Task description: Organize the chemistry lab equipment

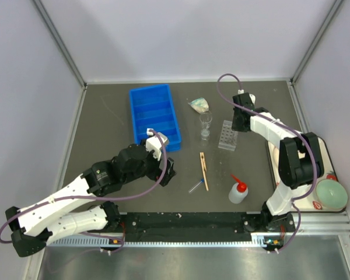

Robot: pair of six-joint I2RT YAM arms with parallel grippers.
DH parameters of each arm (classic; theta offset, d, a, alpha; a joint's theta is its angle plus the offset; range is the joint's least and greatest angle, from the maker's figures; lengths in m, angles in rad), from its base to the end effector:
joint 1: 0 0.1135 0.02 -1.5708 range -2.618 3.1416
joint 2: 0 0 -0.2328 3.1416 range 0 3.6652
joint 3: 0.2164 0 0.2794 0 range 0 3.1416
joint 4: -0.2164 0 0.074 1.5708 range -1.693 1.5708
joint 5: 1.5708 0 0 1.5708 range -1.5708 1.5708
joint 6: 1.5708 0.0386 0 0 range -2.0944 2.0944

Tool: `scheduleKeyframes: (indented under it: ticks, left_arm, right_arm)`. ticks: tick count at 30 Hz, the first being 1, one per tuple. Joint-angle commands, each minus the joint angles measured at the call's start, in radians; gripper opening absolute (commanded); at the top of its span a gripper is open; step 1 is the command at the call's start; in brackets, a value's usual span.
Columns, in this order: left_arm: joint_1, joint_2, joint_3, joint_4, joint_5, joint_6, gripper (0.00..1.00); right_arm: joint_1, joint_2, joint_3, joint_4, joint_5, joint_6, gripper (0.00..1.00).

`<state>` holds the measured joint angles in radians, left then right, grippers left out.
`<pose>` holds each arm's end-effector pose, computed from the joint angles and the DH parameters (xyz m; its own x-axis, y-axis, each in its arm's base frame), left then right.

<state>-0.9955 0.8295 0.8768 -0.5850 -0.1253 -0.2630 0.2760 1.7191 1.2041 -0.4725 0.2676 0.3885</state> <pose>0.1286 -0.1895 0.3005 -0.4703 0.2512 -0.8460 0.6750 0.7199 -0.1615 0.3710 0.0945 0.1687 -0.7897 0.1560 -0.5933 0.1907 0.9816 0.0044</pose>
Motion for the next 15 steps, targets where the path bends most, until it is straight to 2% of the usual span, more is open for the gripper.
scheduleKeyframes:
  ticks: [1,6,9,15]
  left_arm:
    - [0.001,0.003,0.017,0.024,-0.016,0.002,0.99]
    - [0.001,0.008,0.019,0.024,-0.016,-0.001,0.99]
    - [0.003,0.011,0.022,0.024,-0.013,-0.001,0.99]
    - [0.003,0.029,0.027,0.031,-0.008,0.004,0.99]
  right_arm:
    - [-0.009,0.020,0.006,0.020,0.007,-0.005,0.19]
    - [-0.011,0.007,0.006,0.017,0.004,-0.002,0.30]
    - [-0.011,-0.016,0.003,0.015,0.008,-0.004,0.42]
    - [-0.011,-0.111,-0.008,-0.011,0.004,-0.005,0.46]
